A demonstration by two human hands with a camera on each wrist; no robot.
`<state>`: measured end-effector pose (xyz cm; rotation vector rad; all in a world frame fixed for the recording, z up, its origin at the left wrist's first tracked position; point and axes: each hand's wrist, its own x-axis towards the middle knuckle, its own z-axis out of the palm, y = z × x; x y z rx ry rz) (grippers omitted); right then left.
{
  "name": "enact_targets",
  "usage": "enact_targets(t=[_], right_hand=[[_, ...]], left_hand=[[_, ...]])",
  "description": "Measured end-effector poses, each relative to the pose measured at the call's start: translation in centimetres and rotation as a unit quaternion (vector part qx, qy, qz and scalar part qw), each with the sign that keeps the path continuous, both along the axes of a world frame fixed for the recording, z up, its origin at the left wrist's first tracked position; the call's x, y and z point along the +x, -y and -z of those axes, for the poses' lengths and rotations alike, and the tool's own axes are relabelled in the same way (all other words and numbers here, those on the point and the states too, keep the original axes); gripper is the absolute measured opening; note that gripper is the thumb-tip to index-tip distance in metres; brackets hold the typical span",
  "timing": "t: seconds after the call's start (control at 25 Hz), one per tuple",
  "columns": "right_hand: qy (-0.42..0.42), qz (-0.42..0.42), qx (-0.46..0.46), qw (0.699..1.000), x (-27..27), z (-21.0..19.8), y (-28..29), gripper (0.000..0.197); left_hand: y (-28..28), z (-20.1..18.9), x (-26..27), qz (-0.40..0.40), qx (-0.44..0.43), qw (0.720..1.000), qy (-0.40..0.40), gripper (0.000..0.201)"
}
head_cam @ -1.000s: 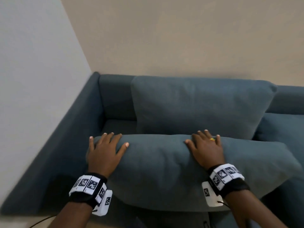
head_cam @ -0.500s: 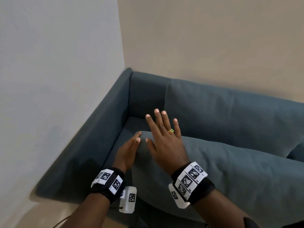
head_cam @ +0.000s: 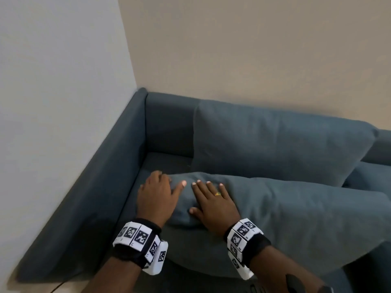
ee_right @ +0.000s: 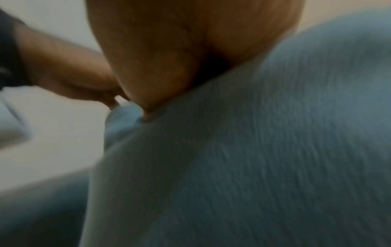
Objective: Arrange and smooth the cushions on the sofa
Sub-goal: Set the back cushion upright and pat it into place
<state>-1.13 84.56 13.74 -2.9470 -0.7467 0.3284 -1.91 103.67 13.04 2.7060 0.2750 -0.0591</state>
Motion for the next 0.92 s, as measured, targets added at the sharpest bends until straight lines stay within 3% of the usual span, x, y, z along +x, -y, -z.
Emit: enact_targets(t=[0.04,0.16,0.28,0.36,0.44,0.56,0.64,0.72,0.76,0.84,0.92], right_hand=[[0.012,0.009,0.018,1.0,0.5,-0.1,0.7,0.072],[0.082,0.101,0.059,0.99,2.0,-1.7,3.2,0.067],[-0.002,0.066,-0.022,0.998,1.2,-0.7,6.3,0.071],[0.072,0.097,0.039,0.992,2.7,-2.0,8.6,0.068],[0.133,0.181,0.067,0.972,3.7,-3.1,11.7,0.064],[-0.004,0.078,-0.023,0.997,1.8,-1.0,14.7,0.077],[0.024,0.054,-0.008,0.998,2.1,-1.5,17.2,0.078],[0.096,0.146,0.041,0.984,2.2,-2.0,20.7,0.07],[0.077,0.176,0.025,0.981,1.6,-2.0,21.9,0.069],[0.004,0.152,-0.034,0.988,-0.1,0.2,23.3,0.077],[0.011,0.166,-0.01,0.986,-0.5,0.5,25.2,0.074]], left_hand=[[1.0,-0.4,0.9,0.039,0.056,0.998,0.004,0.056],[3.3,-0.7,2.5,0.131,0.108,0.985,-0.034,0.05],[4.8,-0.9,2.8,0.14,0.165,0.973,-0.078,0.055],[5.5,-1.3,2.8,0.136,0.184,0.969,-0.094,0.053],[6.0,-1.9,2.3,0.122,0.174,0.972,-0.102,0.046],[7.1,-3.3,0.6,0.064,0.157,0.981,-0.09,0.051],[9.6,-3.6,0.4,0.05,0.188,0.977,-0.087,0.072],[13.6,-2.9,1.1,0.091,0.182,0.976,-0.08,0.081],[16.1,-2.2,1.6,0.131,0.168,0.975,-0.068,0.084],[20.9,-1.2,2.4,0.214,0.149,0.963,-0.073,0.089],[24.6,-0.7,2.6,0.27,0.156,0.946,-0.084,0.091]])
